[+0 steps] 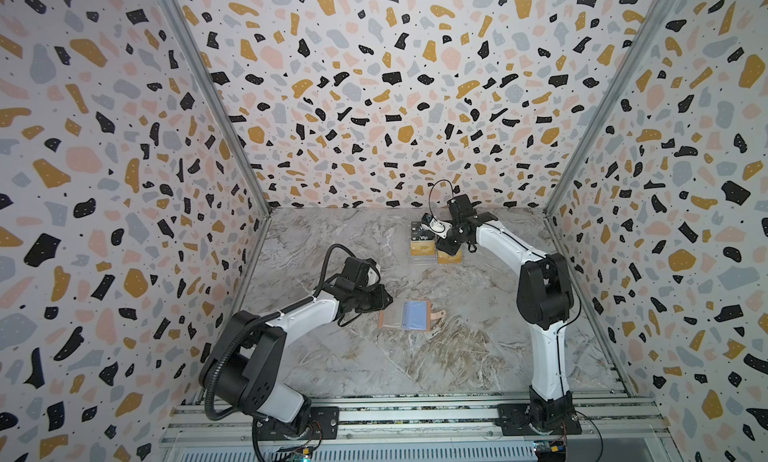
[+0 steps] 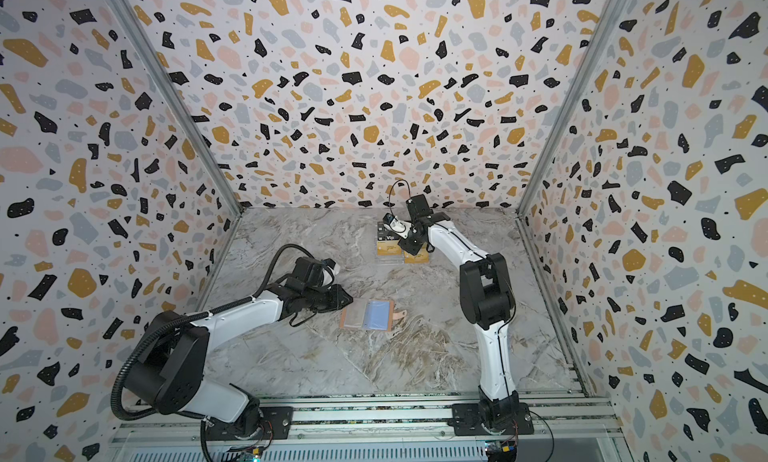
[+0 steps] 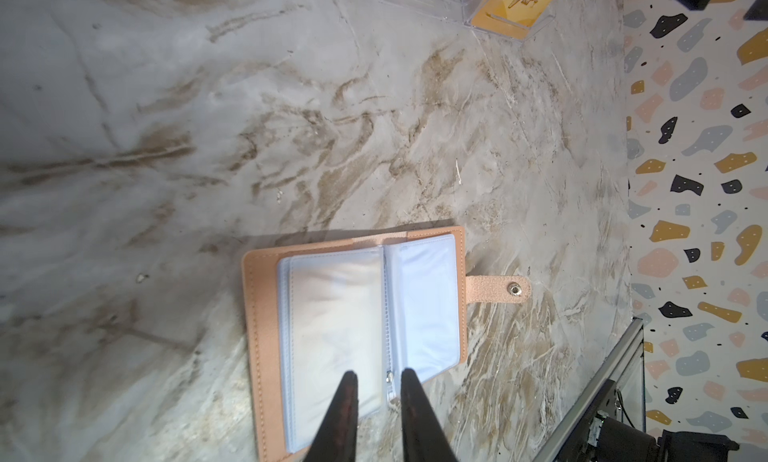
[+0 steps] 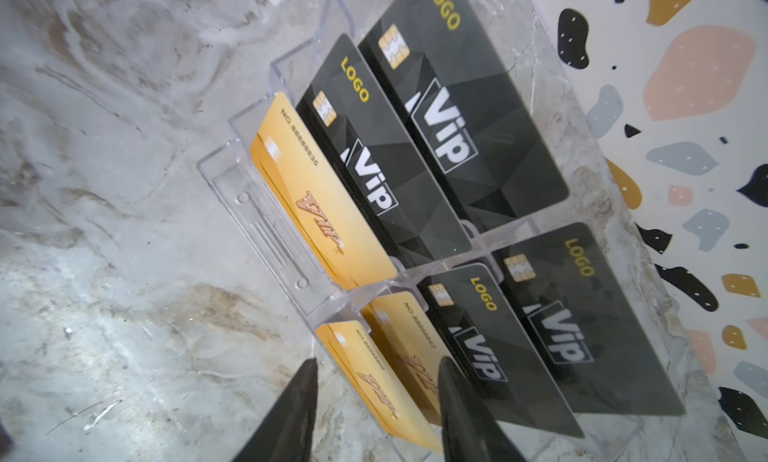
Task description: Put the credit cards into the card holder
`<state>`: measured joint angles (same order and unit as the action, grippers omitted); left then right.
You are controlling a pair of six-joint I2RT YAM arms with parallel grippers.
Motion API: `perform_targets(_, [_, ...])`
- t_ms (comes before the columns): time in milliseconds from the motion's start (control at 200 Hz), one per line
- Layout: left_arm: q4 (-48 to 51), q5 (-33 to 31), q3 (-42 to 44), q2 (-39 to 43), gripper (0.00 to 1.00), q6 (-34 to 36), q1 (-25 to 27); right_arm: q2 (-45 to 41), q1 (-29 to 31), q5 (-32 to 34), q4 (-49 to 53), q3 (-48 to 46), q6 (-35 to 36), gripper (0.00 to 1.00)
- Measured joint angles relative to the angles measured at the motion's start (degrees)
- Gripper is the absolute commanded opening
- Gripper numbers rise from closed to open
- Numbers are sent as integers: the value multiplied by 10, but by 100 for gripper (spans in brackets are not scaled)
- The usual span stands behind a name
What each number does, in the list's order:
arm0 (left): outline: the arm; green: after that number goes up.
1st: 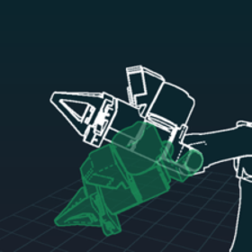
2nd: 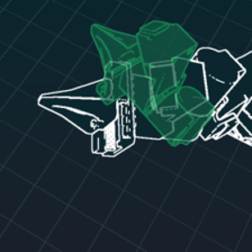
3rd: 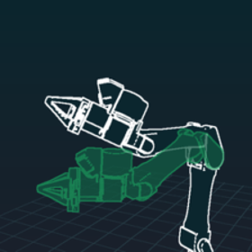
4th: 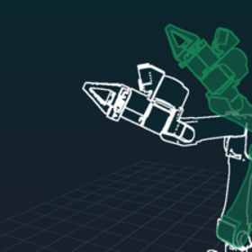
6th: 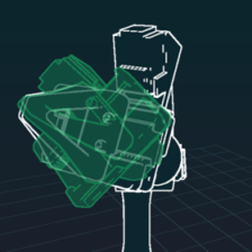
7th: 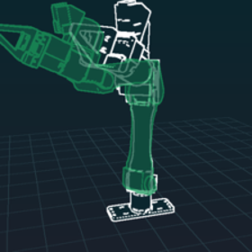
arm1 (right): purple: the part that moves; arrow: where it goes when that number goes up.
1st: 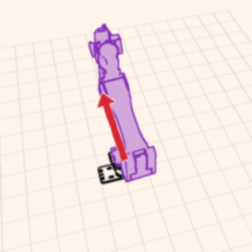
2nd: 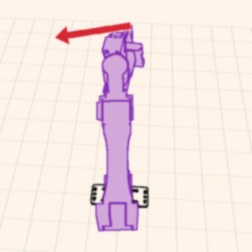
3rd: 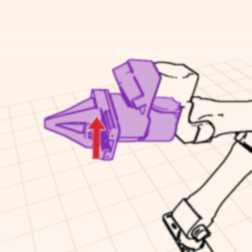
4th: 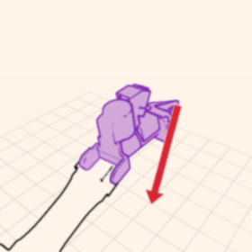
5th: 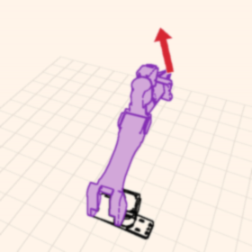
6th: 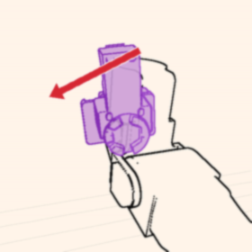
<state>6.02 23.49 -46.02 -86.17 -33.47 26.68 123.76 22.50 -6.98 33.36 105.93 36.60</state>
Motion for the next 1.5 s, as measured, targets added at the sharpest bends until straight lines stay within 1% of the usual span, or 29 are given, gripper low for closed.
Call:
perform_targets(65, [0, 0, 0, 0, 22, 1, 0, 9, -1, 0, 7, 0, 2, 47])
perform_targets(185, [0, 0, 0, 0, 22, 3, 0, 19, -2, 1, 14, 0, 6, 43])
perform_targets(521, [8, 0, -8, 0, 22, 11, -1, 20, -7, 3, 18, 0, 14, 43])
perform_targets(746, [16, 0, -8, 0, 23, 13, -3, 30, -8, 19, 21, 0, 21, 43])
perform_targets(1502, [17, 3, -9, 0, 23, 14, -3, 17, 0, 45, -6, -56, 38, 41])
